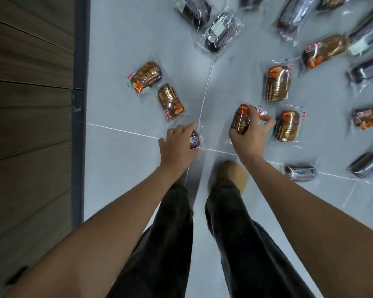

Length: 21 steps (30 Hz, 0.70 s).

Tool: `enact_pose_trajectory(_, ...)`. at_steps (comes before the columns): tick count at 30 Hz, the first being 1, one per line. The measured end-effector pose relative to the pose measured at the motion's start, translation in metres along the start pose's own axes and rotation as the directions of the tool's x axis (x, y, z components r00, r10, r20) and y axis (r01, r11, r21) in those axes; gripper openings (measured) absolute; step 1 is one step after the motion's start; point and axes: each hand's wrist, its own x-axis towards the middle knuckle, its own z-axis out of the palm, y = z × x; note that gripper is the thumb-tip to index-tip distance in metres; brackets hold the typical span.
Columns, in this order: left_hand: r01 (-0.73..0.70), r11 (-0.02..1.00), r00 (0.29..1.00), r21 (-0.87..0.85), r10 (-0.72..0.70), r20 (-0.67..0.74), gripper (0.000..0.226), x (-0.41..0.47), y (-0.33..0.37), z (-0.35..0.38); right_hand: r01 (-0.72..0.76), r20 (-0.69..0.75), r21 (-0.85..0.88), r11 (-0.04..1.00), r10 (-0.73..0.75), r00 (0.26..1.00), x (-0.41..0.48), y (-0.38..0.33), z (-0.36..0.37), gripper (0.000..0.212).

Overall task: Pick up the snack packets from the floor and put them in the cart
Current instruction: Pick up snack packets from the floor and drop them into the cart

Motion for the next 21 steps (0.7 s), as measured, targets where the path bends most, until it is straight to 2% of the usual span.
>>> enact_pose_trajectory(5,0.028,0.998,0.999,-0.058,-0.027,0.019,0.064,-0.056,0.038,-0.078,0.020,0.003,0.053,0.998,-0.020,1.000,-0.058,-0.044,-0.069,0.069)
enact_pose_trajectory(11,0.020,0.999,0.999,-0.039,-0.018,0.040,0.063,-0.139,0.100,-0.173,0.051,-0.020,0.110,0.993,-0.049,0.999,-0.134,-0.103,-0.174,0.077)
enact_pose_trajectory(16,-0.016,0.991,0.999,-0.130,0.020,0.032,0.069,-0.213,0.158,-0.239,0.067,-0.064,0.143,0.987,-0.058,0.996,-0.196,-0.135,-0.260,0.078)
enact_pose_trajectory(19,-0.055,0.977,0.998,-0.207,0.054,-0.009,0.074,-0.252,0.184,-0.266,0.035,-0.113,0.123,0.992,-0.021,0.993,-0.238,-0.147,-0.303,0.074)
enact_pose_trajectory(21,-0.115,0.960,0.993,-0.256,0.108,-0.041,0.077,-0.275,0.195,-0.278,0.002,-0.133,0.175,0.985,0.022,0.991,-0.264,-0.149,-0.326,0.075)
